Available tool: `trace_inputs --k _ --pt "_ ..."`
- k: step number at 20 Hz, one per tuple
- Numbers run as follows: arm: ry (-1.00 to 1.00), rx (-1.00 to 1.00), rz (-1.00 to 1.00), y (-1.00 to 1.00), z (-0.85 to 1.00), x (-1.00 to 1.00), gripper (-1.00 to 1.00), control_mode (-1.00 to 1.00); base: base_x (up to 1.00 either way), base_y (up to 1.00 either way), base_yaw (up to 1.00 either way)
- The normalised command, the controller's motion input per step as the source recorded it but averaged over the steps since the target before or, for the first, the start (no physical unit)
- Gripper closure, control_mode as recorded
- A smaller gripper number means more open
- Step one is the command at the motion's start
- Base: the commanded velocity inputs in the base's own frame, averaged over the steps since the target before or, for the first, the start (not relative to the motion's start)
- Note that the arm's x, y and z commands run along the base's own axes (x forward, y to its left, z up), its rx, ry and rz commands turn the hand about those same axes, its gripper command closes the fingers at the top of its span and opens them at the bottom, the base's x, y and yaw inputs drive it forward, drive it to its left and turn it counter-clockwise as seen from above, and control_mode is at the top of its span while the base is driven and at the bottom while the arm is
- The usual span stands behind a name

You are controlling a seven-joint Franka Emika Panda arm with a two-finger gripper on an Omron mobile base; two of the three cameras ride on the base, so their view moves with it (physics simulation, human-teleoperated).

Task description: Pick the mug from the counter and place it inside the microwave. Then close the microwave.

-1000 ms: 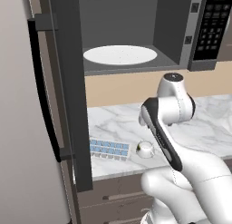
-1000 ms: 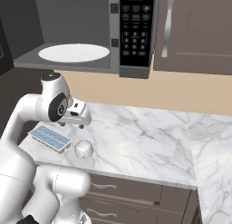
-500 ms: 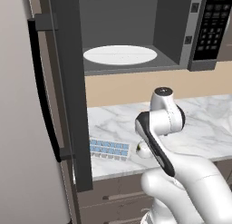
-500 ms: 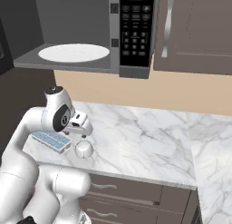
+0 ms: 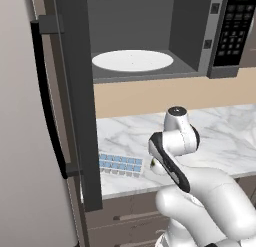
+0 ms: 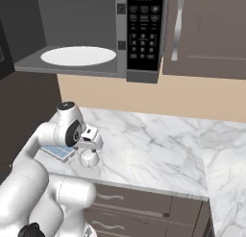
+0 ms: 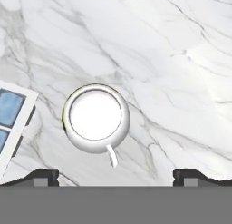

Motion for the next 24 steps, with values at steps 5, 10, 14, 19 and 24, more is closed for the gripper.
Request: trace_inputs --k 5,10,14,19,24 --pt "0.13 0.0 0.16 0.0 0.0 0.01 -1.0 -1.0 0.0 0.0 0.0" --pt "0.03 0.02 0.15 0.0 0.0 -0.06 -1.0 -1.0 0.0 0.0 0.0" --pt "0.0 0.0 0.07 0.0 -0.01 -0.15 -1.0 -1.0 0.0 0.0 0.0" --pt "-0.03 0.0 0.0 0.0 -0.3 -0.01 -1.0 -1.0 0.0 0.0 0.0" --pt "-0.05 0.0 0.0 0.0 -0.38 0.0 -1.0 -1.0 0.0 0.0 0.0"
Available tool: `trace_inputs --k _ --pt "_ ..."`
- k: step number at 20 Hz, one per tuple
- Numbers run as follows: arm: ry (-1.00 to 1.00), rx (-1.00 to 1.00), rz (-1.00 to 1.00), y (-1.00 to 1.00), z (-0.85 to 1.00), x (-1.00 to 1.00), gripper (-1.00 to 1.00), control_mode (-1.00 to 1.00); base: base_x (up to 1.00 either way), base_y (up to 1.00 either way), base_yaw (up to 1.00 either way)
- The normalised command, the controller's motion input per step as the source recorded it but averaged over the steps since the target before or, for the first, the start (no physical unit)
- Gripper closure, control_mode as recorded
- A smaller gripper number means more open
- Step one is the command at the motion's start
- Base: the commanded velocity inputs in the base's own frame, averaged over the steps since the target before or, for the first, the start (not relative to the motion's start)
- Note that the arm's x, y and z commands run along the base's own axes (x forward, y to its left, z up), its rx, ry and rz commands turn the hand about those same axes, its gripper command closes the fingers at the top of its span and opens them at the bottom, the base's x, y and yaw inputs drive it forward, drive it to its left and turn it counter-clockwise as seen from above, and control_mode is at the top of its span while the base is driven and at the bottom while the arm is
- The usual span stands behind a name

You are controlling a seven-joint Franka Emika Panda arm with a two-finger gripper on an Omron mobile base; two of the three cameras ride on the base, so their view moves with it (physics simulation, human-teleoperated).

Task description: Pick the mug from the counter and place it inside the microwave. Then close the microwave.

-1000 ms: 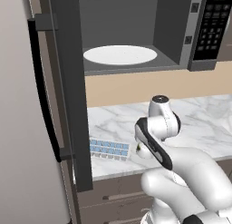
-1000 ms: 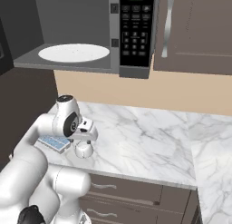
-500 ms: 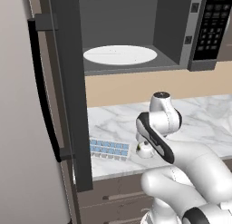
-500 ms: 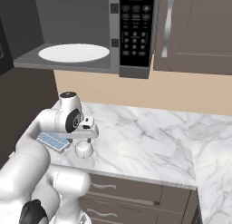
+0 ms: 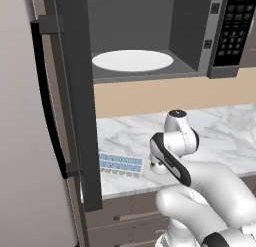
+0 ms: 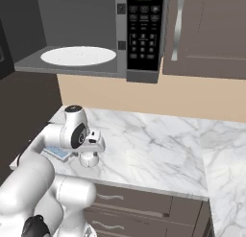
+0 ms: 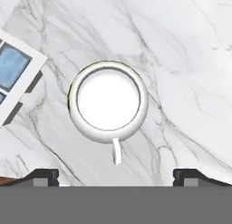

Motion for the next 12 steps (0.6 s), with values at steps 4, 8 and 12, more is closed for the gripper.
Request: trace_inputs --k 4,8,12 --pt "-0.07 0.02 0.0 0.0 -0.33 0.0 -1.0 -1.0 0.0 0.0 0.0" --pt "-0.04 0.08 0.0 0.0 -0.1 0.0 -1.0 -1.0 0.0 0.0 0.0" --pt "0.0 0.08 0.0 0.0 0.0 0.0 -1.0 -1.0 0.0 0.0 0.0"
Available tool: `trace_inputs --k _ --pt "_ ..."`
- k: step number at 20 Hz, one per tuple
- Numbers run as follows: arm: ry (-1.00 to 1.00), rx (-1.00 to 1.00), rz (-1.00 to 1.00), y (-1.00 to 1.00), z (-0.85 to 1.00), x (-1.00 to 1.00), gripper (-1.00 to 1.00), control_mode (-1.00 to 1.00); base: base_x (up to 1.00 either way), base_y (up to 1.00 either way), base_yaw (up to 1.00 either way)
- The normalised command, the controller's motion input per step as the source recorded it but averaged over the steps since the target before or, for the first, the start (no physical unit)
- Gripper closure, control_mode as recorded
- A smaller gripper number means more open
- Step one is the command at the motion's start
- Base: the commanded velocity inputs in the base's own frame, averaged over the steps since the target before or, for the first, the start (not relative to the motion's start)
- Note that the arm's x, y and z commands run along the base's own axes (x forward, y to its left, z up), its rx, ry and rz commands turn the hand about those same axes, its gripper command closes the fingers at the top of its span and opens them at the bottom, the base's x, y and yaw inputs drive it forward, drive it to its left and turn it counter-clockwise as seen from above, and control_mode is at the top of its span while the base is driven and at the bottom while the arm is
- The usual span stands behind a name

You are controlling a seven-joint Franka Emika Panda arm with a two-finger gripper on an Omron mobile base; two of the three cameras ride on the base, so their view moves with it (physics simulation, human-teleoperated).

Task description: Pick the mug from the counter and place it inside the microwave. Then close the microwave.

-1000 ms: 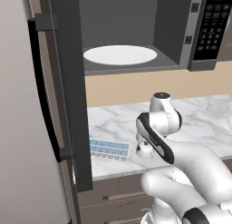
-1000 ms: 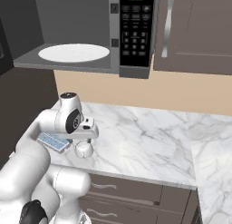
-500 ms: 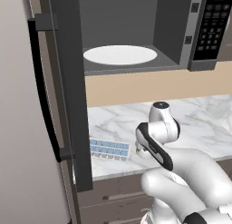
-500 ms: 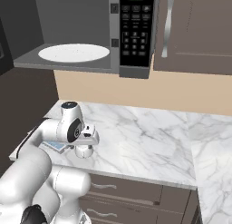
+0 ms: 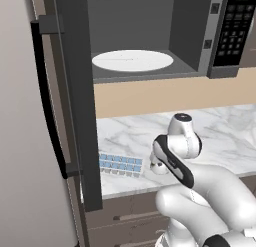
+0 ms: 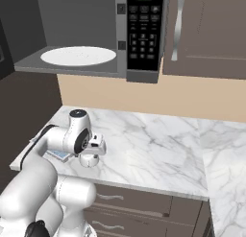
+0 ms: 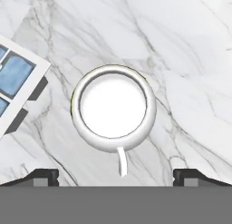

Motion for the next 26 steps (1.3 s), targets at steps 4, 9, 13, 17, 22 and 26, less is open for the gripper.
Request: trace_inputs --k 4,9,13,17,22,26 --pt "0.0 0.01 0.0 0.0 -0.04 0.0 -1.0 -1.0 0.0 0.0 0.0" --pt "0.0 0.0 0.0 0.0 -0.09 0.0 -1.0 -1.0 0.0 0.0 0.0" --pt "0.0 0.0 0.0 0.0 -0.09 0.0 -1.0 -1.0 0.0 0.0 0.0" --pt "0.0 0.0 0.0 0.0 -0.08 0.0 -1.0 -1.0 0.0 0.0 0.0" --pt "0.01 0.0 0.0 0.0 -0.1 0.0 -1.0 -1.0 0.0 0.0 0.0" --pt "0.02 0.0 0.0 0.0 -0.07 0.0 -1.0 -1.0 0.0 0.0 0.0"
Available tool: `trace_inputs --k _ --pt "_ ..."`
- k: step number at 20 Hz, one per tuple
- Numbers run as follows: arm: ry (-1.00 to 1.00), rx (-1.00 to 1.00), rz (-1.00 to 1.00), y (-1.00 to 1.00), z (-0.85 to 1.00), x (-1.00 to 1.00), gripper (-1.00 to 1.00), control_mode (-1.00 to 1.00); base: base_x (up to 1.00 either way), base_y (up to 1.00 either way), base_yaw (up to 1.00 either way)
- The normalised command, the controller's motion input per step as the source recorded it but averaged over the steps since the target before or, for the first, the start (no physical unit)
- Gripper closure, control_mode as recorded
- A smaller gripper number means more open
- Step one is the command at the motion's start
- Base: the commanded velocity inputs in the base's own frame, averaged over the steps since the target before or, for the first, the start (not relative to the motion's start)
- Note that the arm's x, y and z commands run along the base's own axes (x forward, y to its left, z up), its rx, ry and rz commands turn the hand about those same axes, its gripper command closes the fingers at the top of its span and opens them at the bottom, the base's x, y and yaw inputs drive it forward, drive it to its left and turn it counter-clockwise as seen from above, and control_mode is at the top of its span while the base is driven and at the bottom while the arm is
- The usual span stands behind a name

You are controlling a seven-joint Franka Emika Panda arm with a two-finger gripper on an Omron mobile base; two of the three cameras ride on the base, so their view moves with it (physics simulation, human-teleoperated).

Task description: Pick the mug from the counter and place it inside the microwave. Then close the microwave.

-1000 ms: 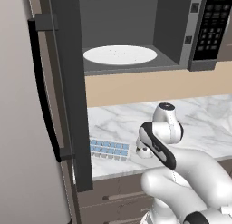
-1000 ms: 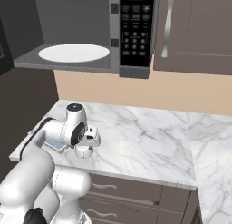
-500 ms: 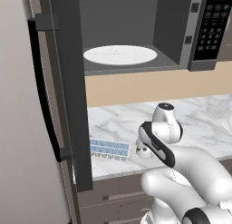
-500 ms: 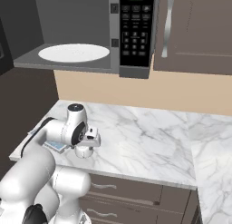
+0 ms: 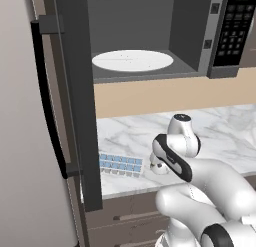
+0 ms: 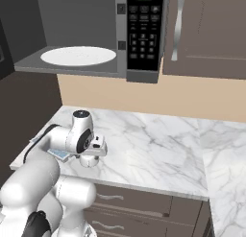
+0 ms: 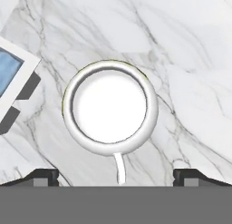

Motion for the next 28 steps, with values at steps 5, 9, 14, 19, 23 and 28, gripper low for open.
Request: trace_inputs --k 5,9,14,19,23,28 --pt "0.01 0.0 0.0 0.0 -0.06 -0.04 -1.0 -1.0 0.0 0.0 0.0" --pt "0.0 0.0 0.0 0.0 -0.11 -0.02 -1.0 -1.0 0.0 0.0 0.0" --pt "0.0 -0.01 0.0 0.0 -0.24 0.0 -1.0 -1.0 0.0 0.0 0.0" --pt "0.0 -0.02 0.0 0.0 -0.21 0.0 -1.0 -1.0 0.0 0.0 0.0" --pt "0.0 -0.03 0.0 0.0 -0.16 0.0 -1.0 -1.0 0.0 0.0 0.0" --pt "0.0 -0.02 0.0 0.0 -0.16 0.0 -1.0 -1.0 0.0 0.0 0.0"
